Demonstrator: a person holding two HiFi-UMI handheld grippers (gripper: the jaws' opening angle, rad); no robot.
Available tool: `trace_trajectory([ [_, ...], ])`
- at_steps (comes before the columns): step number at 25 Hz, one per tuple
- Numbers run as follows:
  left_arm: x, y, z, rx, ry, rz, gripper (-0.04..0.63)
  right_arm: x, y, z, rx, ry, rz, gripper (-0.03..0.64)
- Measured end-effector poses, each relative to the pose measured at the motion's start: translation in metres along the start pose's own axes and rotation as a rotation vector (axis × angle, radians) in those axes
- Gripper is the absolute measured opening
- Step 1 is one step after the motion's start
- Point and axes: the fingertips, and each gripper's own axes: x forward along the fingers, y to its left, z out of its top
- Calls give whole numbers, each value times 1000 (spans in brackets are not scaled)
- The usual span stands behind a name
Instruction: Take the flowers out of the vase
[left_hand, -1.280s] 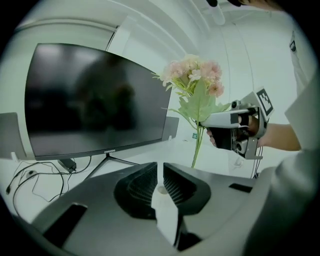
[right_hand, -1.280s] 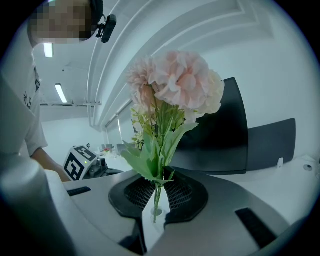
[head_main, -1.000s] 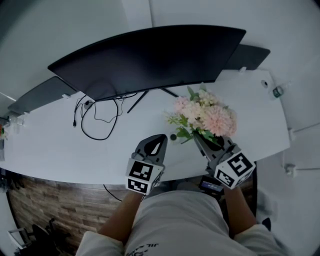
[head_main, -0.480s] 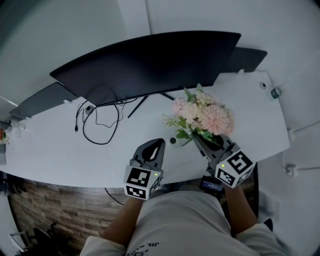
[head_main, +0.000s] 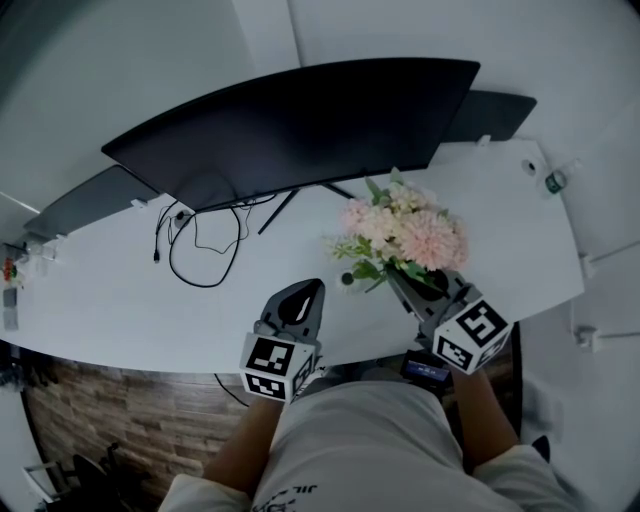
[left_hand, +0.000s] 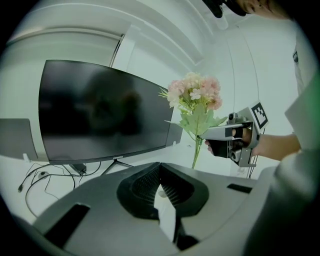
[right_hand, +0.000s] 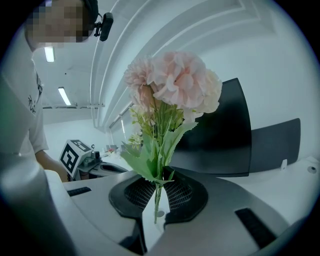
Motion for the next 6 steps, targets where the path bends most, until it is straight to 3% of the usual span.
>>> trace_trajectory([
  [6,-6,7,-2,-9,2,7,3,-2,-3,0,-2,0,-11,66],
])
